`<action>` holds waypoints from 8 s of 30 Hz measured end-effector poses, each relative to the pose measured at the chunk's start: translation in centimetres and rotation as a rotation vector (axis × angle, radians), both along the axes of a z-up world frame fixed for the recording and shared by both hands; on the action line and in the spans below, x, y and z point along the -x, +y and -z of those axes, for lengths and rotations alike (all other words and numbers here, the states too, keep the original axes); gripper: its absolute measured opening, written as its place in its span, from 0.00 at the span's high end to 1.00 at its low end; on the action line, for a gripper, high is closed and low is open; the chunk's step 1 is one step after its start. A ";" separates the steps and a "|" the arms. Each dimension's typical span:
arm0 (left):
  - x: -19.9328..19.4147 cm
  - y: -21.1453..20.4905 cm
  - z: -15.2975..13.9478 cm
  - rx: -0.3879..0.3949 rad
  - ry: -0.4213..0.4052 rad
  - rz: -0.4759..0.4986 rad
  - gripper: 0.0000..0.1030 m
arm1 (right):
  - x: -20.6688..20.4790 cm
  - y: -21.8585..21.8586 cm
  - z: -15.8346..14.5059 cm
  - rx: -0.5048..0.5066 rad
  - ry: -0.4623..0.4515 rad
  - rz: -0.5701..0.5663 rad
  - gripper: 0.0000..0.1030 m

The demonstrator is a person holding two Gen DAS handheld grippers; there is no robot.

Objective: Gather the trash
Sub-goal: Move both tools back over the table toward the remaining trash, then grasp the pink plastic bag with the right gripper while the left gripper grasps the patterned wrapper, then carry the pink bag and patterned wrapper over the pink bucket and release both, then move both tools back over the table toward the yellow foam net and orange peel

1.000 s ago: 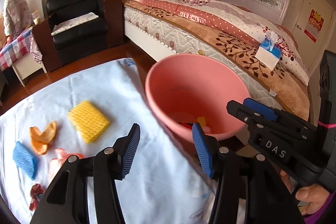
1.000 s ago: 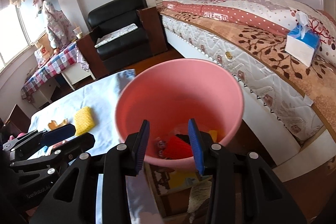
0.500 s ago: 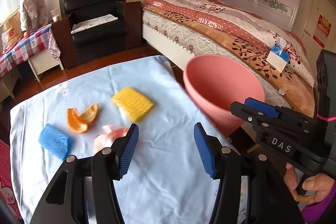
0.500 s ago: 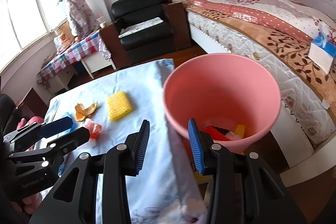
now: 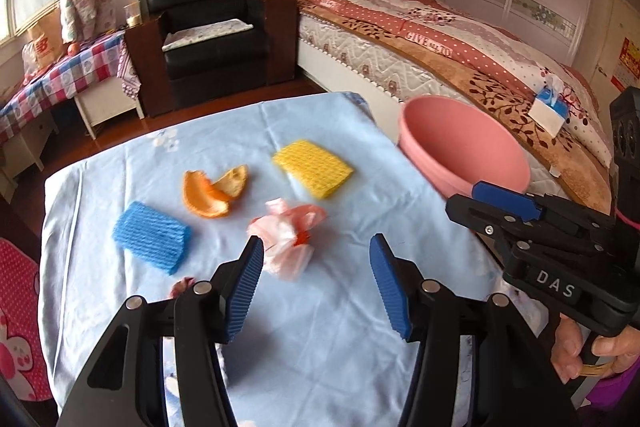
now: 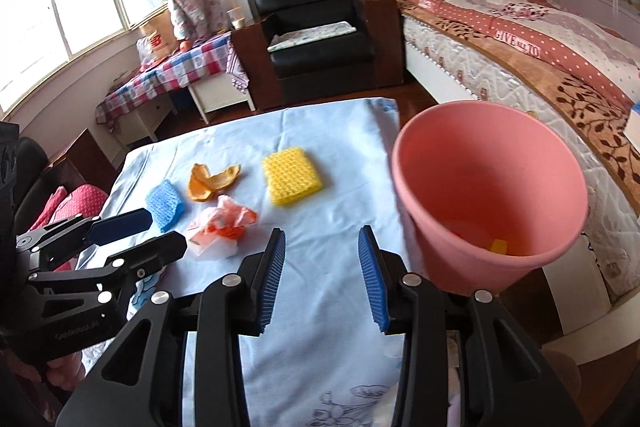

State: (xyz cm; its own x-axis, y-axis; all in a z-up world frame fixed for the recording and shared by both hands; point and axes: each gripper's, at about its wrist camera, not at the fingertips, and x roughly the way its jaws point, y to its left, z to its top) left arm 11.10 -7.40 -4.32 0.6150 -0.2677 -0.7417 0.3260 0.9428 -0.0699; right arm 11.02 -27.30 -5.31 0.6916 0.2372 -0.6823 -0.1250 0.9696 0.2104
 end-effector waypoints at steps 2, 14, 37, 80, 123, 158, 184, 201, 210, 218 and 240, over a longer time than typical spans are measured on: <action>0.0 0.7 0.1 0.004 0.002 -0.013 0.47 | 0.0 0.6 0.0 0.003 0.003 -0.010 0.62; 0.4 4.3 0.4 0.001 -0.002 -0.054 0.47 | 0.0 2.5 0.0 0.015 0.000 -0.042 0.62; 3.4 13.9 4.6 0.035 0.116 -0.253 0.47 | 0.2 7.3 1.2 0.013 0.030 -0.203 0.62; 2.5 12.4 6.5 0.085 0.131 -0.228 0.96 | -4.7 11.9 4.9 0.058 0.120 -0.183 0.67; -1.9 -5.5 -2.6 0.106 -0.054 0.080 0.96 | -1.0 -6.0 -1.5 -0.021 -0.052 0.119 0.73; -7.0 -20.5 1.1 0.033 0.056 0.258 0.96 | -2.4 -14.8 2.0 -0.031 0.016 0.260 0.73; -9.3 -21.0 2.5 0.046 0.088 0.221 0.61 | -4.6 -15.0 4.1 0.022 0.088 0.252 0.67; -8.3 -18.3 0.8 0.069 0.050 0.188 0.53 | -3.9 -14.3 2.8 0.029 0.078 0.247 0.56; -6.8 -15.5 0.2 0.080 0.037 0.153 0.53 | -2.6 -13.4 1.5 0.022 0.026 0.252 0.56; -5.5 -12.9 -0.6 0.071 -0.004 0.110 0.53 | -1.4 -11.9 0.7 0.002 -0.009 0.227 0.56; -2.9 -0.2 -0.6 0.082 -0.034 -0.142 0.53 | -1.3 -0.7 0.1 0.012 -0.025 0.017 0.56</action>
